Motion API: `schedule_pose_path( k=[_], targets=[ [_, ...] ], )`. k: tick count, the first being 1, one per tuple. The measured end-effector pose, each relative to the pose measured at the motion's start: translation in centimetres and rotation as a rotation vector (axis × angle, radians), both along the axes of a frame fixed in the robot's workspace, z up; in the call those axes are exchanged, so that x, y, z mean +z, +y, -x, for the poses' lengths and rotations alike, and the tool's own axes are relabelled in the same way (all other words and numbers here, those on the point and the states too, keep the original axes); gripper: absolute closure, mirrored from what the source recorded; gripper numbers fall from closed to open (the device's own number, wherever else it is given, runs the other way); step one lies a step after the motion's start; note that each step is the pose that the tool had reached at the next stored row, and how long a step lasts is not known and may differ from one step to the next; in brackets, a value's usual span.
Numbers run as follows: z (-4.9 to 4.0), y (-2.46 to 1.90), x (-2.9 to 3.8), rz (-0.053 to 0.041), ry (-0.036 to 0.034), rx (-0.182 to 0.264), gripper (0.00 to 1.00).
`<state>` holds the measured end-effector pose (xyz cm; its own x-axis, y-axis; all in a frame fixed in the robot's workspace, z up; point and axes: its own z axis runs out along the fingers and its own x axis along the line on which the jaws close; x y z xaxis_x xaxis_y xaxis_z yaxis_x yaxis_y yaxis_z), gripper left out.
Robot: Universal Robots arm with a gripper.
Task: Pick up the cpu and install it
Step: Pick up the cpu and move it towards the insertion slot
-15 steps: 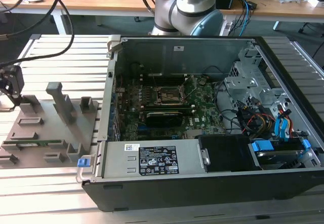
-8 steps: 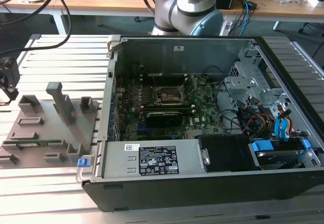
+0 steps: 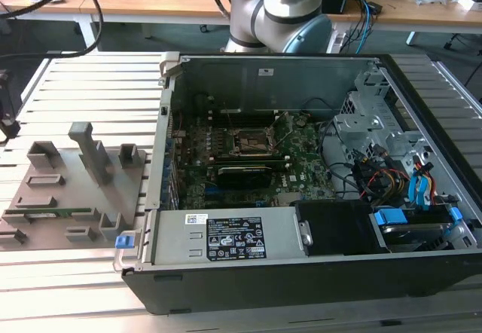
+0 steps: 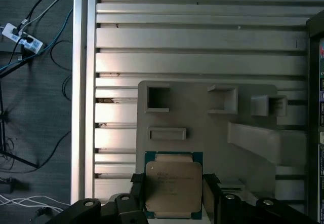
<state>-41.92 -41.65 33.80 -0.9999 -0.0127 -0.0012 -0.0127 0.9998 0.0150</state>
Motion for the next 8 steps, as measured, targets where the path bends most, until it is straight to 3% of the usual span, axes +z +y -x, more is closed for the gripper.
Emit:
schedule_pose_path(
  k=[1,6,8],
  targets=[
    [0.00,0.02,0.90,0.0001,0.0000,0.000,0.45],
    [0.00,0.16,4.11,0.0017,0.0001,0.000,0.45],
    [0.00,0.20,4.97,0.0022,0.0001,0.000,0.45]
  ],
)
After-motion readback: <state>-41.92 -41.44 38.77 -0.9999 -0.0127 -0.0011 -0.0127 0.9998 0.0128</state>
